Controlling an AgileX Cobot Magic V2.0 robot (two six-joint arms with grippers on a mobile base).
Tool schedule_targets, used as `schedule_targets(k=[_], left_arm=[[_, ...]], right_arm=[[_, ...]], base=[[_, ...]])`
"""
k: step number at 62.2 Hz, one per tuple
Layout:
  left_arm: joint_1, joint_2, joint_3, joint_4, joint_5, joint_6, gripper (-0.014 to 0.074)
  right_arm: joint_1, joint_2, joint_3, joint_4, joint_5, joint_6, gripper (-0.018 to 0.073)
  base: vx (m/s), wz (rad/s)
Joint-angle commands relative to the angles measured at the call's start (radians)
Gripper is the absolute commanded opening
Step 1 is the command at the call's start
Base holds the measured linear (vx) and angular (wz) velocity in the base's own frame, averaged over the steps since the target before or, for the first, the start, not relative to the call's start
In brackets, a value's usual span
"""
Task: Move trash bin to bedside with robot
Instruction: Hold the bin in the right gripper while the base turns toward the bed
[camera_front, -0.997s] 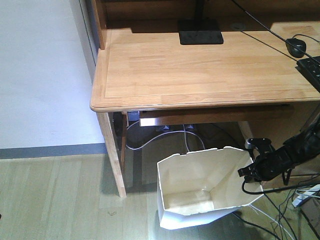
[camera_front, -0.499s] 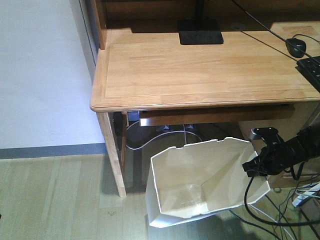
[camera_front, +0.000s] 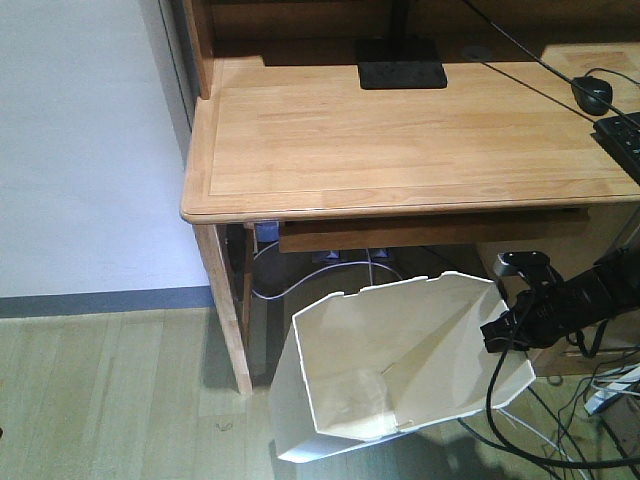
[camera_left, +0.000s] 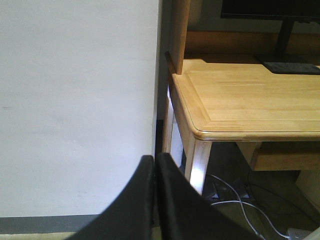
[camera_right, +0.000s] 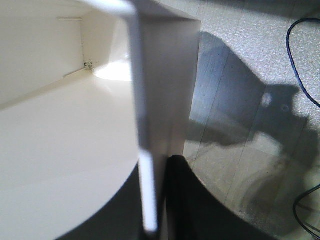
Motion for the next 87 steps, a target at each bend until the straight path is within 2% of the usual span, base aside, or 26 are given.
schedule_targets(k=[1,46,87], left_arm=[[0.0,-0.014,0.012,-0.004,-0.069,-0.006,-0.0006],[0.0,-0.014,0.012,-0.004,-0.069,-0.006,-0.0006],[0.0,-0.014,0.012,-0.004,-0.069,-0.006,-0.0006]], right_arm=[[-0.002,-0.075,-0.013,0.071,0.168,0.009,-0.0005],[-0.002,-0.075,-0.013,0.072,0.168,0.009,-0.0005],[-0.002,-0.075,-0.013,0.072,0.167,0.009,-0.0005]], base=[[0.0,0.0],[-0.01,0.06],[-0.04,0.52]])
